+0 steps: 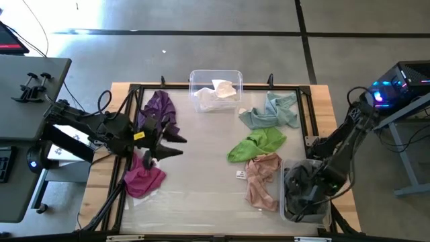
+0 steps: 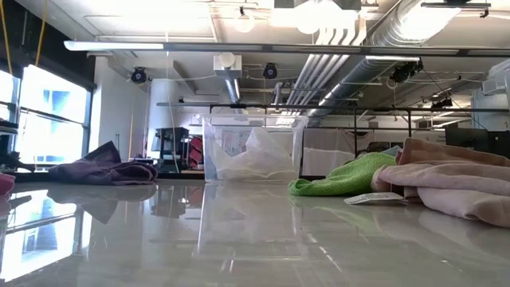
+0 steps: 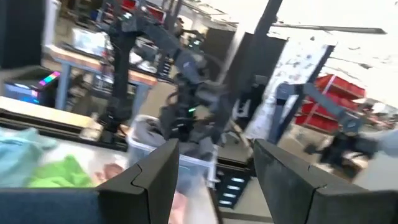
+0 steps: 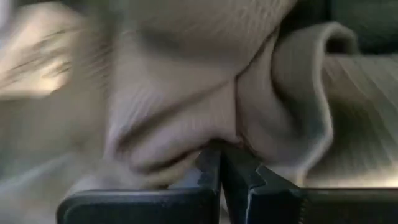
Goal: Sort towels by color in basket
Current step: Put the gray towel into the bottom transparent bin, then adjust the bottom transparent bin
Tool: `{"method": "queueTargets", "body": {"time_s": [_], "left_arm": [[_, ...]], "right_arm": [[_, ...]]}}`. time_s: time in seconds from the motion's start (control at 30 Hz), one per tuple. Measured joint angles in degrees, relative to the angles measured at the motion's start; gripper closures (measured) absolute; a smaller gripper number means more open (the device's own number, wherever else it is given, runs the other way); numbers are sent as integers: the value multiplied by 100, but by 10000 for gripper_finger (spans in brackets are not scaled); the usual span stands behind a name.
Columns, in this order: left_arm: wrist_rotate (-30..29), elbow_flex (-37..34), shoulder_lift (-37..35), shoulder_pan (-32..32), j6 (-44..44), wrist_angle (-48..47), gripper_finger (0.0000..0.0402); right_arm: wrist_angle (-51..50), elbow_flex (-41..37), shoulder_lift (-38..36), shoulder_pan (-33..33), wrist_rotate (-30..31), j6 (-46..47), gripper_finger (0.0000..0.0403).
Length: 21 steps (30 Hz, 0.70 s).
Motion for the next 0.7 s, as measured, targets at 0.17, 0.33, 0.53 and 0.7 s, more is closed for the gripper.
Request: {"method": "queueTargets", "body": {"time_s": [0.17, 0.33, 0.53, 0.7], "left_arm": [[-1, 0, 0, -188, -52, -5, 206], [-77, 0, 0, -260, -140, 1, 206], [-320, 0, 0, -266, -200, 1, 206], [-590, 0, 1, -246, -196, 108, 206]], "right_arm": [[353, -747, 0, -106, -129, 117, 402], [-52, -438, 0, -65, -227, -422, 403], [-1577, 903, -1, 246, 463, -362, 403], [-2520, 1871, -4, 251, 1923, 4, 401]]}}
